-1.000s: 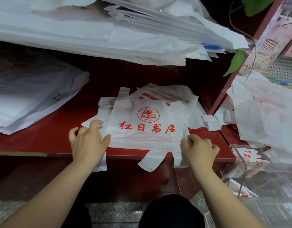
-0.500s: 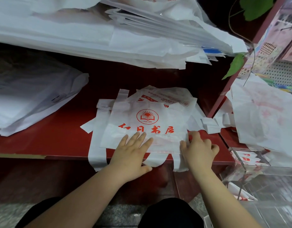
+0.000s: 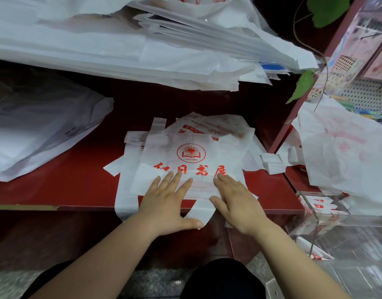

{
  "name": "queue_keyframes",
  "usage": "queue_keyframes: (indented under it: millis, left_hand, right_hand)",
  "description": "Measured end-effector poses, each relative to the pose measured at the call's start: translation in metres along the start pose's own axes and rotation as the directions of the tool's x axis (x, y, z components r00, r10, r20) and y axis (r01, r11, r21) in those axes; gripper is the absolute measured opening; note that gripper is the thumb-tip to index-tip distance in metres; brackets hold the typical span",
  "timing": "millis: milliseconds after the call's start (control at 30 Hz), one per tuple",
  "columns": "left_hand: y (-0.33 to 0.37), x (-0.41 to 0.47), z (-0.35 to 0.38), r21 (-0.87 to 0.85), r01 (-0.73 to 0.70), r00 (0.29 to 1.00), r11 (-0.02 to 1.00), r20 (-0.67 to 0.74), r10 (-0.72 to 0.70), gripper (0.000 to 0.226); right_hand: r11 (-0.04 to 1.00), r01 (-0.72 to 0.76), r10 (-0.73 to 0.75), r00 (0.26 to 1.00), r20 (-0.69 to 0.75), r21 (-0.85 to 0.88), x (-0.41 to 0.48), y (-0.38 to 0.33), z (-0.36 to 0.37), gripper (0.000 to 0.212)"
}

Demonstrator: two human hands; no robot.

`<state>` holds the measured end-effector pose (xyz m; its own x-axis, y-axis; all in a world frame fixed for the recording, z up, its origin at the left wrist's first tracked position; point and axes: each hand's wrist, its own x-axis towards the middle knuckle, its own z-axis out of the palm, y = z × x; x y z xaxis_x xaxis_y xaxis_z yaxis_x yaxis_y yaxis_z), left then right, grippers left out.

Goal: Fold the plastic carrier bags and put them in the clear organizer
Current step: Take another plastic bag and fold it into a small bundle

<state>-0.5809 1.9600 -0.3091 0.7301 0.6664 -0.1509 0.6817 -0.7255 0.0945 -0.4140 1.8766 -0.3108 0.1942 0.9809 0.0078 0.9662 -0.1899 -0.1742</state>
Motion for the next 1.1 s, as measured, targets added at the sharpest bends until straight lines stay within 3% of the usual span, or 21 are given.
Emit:
queue_keyframes:
  millis: [100, 133, 233, 333, 400, 467, 567, 633, 700, 767, 833, 967, 1100]
  left_hand:
    - [-0.014, -0.005, -0.001, -0.041, 0.031, 0.999, 0.999, -0.016, -0.032, 0.108]
    - [-0.019, -0.008, -0.003, -0.052, 0.042, 0.999, 0.998, -0.02, -0.043, 0.111]
    - [-0.037, -0.013, -0.01, -0.061, 0.028, 0.998, 0.998, -0.048, -0.031, 0.071]
    - [-0.052, -0.016, -0.024, -0.075, -0.024, 0.996, 0.997, -0.092, 0.017, 0.055]
    - [-0.058, -0.017, -0.032, -0.036, -0.052, 0.993, 0.998, -0.11, 0.048, 0.051]
    - [-0.059, -0.019, -0.039, 0.013, -0.099, 0.992, 0.995, -0.079, 0.099, 0.051]
    - [-0.06, -0.019, -0.04, 0.101, -0.156, 0.981, 0.983, -0.102, 0.166, 0.054]
    - [-0.065, -0.018, -0.034, 0.153, -0.141, 0.972, 0.978, -0.166, 0.167, 0.053]
    - [-0.069, -0.017, -0.03, 0.17, -0.174, 0.919, 0.97, -0.325, 0.222, 0.042]
    - [-0.076, -0.017, -0.029, 0.101, -0.205, 0.859, 0.974, -0.458, 0.228, 0.025]
    - [-0.084, -0.018, -0.026, 0.085, -0.2, 0.81, 0.976, -0.546, 0.213, 0.035]
    - [-0.093, -0.029, -0.032, -0.078, -0.184, 0.758, 0.98, -0.646, 0.091, 0.038]
    - [-0.099, -0.051, -0.042, -0.151, -0.196, 0.664, 0.969, -0.748, 0.017, 0.033]
  right_hand:
    - [0.998, -0.051, 0.052, 0.998, 0.044, -0.039, -0.011, 0.014, -0.005, 0.135]
    - [0.998, -0.056, 0.058, 0.997, 0.044, -0.029, -0.013, 0.018, -0.008, 0.128]
    - [1.0, -0.002, 0.002, 1.0, -0.011, 0.029, -0.016, 0.028, -0.014, 0.079]
    - [0.994, 0.081, -0.071, 0.987, -0.143, 0.066, -0.014, 0.036, -0.022, 0.045]
    - [0.984, 0.159, -0.174, 0.939, -0.297, -0.074, -0.012, 0.038, -0.023, 0.035]
    - [0.955, 0.215, -0.277, 0.894, -0.351, -0.206, -0.011, 0.037, -0.022, 0.023]
    - [0.946, 0.231, -0.307, 0.861, -0.406, -0.227, -0.008, 0.035, -0.019, 0.028]
    - [0.939, 0.221, -0.321, 0.841, -0.435, -0.264, -0.007, 0.036, -0.018, 0.02]
    - [0.933, 0.213, -0.332, 0.819, -0.468, -0.289, -0.006, 0.036, -0.018, 0.006]
    - [0.936, 0.186, -0.317, 0.815, -0.485, -0.3, -0.005, 0.035, -0.02, 0.014]
    - [0.944, 0.144, -0.286, 0.808, -0.515, -0.298, -0.005, 0.032, -0.021, 0.026]
    - [0.961, 0.13, -0.256, 0.752, -0.608, -0.244, 0.004, 0.023, -0.023, 0.029]
    - [0.945, 0.154, -0.318, 0.633, -0.706, -0.288, 0.028, 0.004, -0.022, 0.009]
